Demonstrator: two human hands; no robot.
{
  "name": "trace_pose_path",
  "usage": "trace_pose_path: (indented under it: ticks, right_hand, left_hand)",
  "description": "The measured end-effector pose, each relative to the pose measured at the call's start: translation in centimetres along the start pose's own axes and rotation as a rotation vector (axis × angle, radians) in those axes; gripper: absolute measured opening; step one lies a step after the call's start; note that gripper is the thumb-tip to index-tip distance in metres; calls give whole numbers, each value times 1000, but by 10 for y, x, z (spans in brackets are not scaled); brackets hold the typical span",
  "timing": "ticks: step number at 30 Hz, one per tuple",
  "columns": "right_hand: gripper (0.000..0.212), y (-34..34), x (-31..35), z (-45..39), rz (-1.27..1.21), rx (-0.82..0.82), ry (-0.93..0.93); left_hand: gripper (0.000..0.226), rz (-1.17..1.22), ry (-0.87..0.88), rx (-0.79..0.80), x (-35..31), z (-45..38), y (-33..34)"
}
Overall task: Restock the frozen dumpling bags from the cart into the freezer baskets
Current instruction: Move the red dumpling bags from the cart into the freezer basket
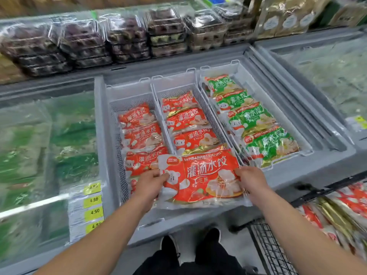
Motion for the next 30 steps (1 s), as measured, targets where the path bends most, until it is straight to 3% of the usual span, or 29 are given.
trace_pose_path:
  ticks: [7,12,18,22,26,29,30]
  right_hand:
    - [33,17,36,-78,98,73,-1]
    - [26,27,79,-148,209,131,-28]
    - [27,52,114,-230,320,168,-22]
    - [30,72,126,-265,370,190,-28]
    - [24,79,130,-282,445,247,-42]
    - [11,86,118,-281,638,365,-98]
    - [20,87,111,-278,702,379,-115]
  left_hand:
    - [12,-16,-101,-72,-6,-60,24]
    - [10,43,-211,-134,-30,-112,55]
    - [33,-104,-245,-211,-34,-186,79]
    - [27,-136,-272,-242,-38,-222,88]
    - [23,-263,-330,-196,-46,-239,94]
    - [24,-476,-376,3,-55,-235,102]
    - [32,-517,-358,46,-56,-233,104]
Point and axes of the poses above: each hand's wrist, its own z-axis away from the middle knuckle, its own y-axis out of the palm, x = y × z, the point moved 2 cm from there along -z, towards the middle knuckle, and after that the axes turned 4 degrees about y, right-handed, at the moved point
